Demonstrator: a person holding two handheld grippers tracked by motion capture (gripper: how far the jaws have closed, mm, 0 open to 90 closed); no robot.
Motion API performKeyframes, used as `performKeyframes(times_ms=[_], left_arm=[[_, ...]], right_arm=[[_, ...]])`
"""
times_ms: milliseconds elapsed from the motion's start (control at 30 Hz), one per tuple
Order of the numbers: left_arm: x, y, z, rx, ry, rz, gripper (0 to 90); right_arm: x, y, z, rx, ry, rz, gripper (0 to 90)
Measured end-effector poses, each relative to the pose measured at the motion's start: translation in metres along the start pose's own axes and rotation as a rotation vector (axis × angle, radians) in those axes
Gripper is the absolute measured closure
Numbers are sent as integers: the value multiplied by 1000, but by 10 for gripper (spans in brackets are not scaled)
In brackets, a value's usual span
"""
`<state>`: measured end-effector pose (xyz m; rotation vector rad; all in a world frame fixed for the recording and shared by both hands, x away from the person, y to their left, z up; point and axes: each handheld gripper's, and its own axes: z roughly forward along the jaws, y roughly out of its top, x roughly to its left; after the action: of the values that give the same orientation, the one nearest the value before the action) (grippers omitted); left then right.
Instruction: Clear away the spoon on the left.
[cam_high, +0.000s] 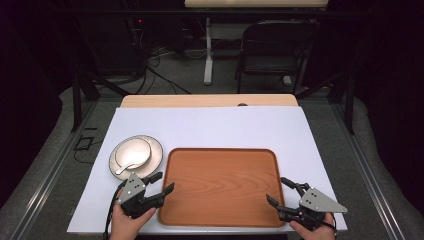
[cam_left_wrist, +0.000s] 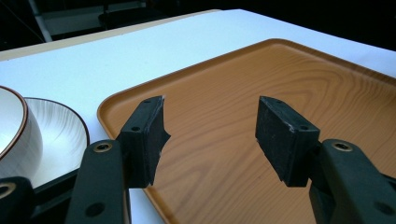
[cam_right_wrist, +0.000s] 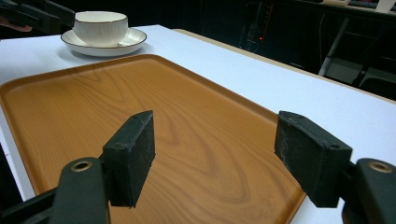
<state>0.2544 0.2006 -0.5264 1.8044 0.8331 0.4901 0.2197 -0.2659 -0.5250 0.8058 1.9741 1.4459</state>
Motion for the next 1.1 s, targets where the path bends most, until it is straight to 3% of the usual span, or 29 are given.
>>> performKeyframes(times_ms=[367, 567, 667, 833, 1100], left_arm=[[1, 0, -1, 10, 14, -6, 431], [4, 2, -2, 10, 13, -46, 437], [5, 2, -2, 29, 30, -65, 441], [8, 8, -5, 42, 55, -56, 447], [20, 25, -11, 70, 81, -121, 473]], right_arm=[[0, 0, 0, 4, 0, -3, 287], [0, 0, 0, 4, -4, -3, 287], [0, 0, 0, 5, -3, -3, 287], [0, 0, 1, 6, -3, -4, 287], [0, 0, 1, 7, -3, -3, 287]])
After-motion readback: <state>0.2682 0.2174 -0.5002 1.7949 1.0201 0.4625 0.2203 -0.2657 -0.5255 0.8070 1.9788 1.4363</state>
